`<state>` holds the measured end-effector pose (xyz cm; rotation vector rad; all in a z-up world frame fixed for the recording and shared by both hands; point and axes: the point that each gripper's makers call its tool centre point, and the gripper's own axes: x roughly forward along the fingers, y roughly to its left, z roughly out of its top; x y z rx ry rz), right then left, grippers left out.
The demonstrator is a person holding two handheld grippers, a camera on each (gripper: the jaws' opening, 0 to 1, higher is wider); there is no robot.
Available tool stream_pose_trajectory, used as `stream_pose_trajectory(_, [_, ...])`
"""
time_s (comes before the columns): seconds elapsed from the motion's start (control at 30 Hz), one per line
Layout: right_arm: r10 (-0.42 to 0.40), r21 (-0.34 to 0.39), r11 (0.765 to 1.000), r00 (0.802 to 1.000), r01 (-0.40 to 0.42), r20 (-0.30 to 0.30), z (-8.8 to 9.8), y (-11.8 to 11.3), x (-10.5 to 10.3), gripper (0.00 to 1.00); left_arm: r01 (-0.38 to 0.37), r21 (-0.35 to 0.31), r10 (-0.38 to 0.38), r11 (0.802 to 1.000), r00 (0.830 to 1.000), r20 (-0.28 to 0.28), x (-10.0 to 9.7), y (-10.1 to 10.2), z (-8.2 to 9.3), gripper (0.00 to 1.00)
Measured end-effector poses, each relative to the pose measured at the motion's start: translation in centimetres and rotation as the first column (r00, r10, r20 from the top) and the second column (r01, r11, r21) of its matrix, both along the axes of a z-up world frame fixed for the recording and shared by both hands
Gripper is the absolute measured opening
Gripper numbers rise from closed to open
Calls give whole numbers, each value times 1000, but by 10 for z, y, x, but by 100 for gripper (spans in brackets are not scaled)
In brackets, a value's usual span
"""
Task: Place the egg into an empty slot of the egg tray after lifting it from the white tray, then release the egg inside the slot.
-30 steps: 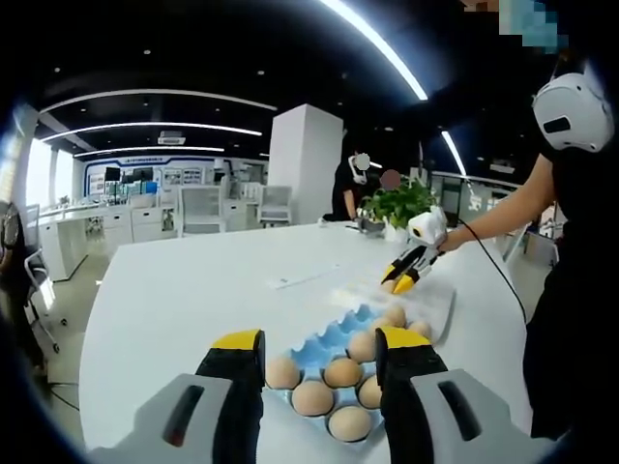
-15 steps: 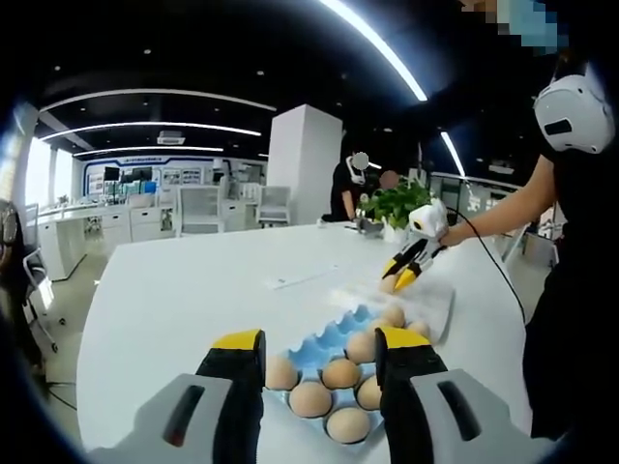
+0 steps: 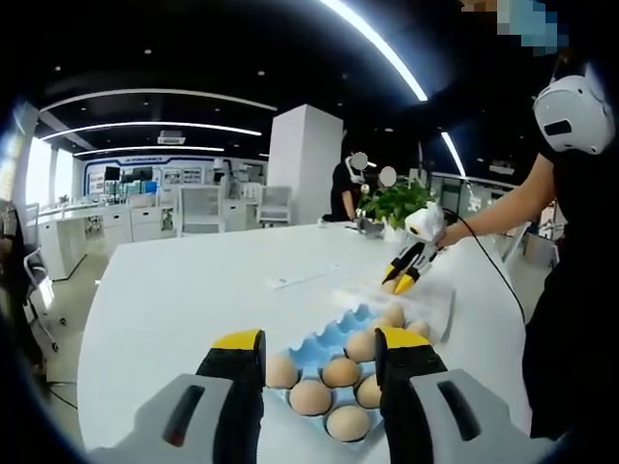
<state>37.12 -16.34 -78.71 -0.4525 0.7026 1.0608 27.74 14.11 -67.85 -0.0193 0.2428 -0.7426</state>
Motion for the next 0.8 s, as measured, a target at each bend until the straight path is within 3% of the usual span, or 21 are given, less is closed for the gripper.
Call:
stream_pose_trajectory(0.03, [25, -7, 1000, 1000, -25, 18, 2, -2, 1, 24, -1, -2, 1, 1000, 1000, 0, 0, 0, 0, 46])
stream_pose_trajectory(0.2, [-6, 24, 1000, 1000, 6, 8, 12, 1, -2, 23, -4, -6, 4, 1000, 1000, 7, 2, -1, 2, 46])
stream_pose_trajectory(0.27, [7, 23, 1000, 999, -8, 39, 21, 1, -1, 23, -2, -6, 2, 1000, 1000, 4, 2, -1, 1, 46])
stream_pose_trajectory(0.37, [7, 14, 1000, 1000, -7, 24, 22, -4, -1, 23, 3, -5, -3, 1000, 1000, 3, 3, -3, 1, 46])
stream_pose_trajectory(0.5, [-6, 50, 999, 999, 4, 41, 33, -3, 1, 23, 5, -3, -5, 1000, 1000, 7, 4, -4, 2, 46])
stream_pose_trajectory(0.8, [6, 42, 999, 999, -8, 45, 37, 1, 1, 23, 3, -4, -2, 1000, 1000, 9, 4, -2, 2, 45])
